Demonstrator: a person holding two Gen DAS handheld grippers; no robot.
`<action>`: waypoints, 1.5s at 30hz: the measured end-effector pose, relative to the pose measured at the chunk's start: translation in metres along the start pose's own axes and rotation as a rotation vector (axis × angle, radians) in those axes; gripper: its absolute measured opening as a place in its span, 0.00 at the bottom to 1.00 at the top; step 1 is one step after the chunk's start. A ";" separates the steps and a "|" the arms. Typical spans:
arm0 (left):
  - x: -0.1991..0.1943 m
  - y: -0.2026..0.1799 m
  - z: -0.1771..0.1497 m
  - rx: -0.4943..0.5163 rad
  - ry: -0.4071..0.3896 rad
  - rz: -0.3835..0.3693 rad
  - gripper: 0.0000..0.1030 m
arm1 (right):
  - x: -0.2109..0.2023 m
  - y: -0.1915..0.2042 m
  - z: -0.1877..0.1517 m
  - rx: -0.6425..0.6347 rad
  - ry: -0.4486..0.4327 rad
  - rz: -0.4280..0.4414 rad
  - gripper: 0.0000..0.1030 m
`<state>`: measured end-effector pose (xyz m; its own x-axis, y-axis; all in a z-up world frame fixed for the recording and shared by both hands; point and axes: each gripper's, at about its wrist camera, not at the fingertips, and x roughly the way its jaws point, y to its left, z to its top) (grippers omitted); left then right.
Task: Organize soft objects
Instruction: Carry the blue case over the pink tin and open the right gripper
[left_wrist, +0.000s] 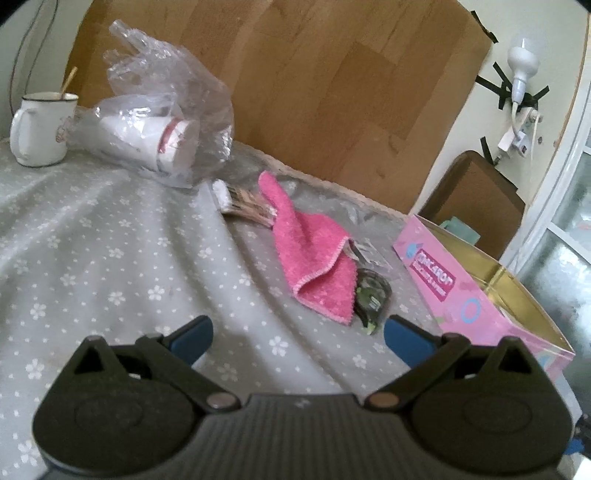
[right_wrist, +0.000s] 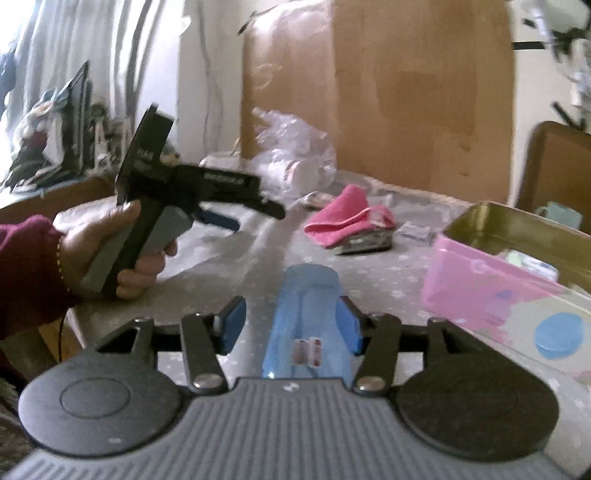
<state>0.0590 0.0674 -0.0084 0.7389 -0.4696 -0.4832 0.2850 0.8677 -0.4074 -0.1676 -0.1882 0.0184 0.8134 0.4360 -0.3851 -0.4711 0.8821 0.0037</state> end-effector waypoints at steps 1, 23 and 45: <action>0.000 -0.001 0.000 -0.001 0.007 -0.006 0.99 | -0.006 -0.002 -0.001 0.015 -0.009 -0.013 0.62; 0.009 -0.107 -0.012 0.170 0.204 -0.302 0.88 | -0.009 -0.010 -0.019 0.091 -0.034 -0.053 0.53; 0.139 -0.251 0.045 0.352 0.187 -0.232 0.99 | 0.058 -0.155 0.027 0.284 -0.063 -0.373 0.58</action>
<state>0.1174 -0.2086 0.0613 0.5171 -0.6517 -0.5550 0.6438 0.7234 -0.2495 -0.0386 -0.2952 0.0203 0.9327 0.0820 -0.3512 -0.0376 0.9906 0.1315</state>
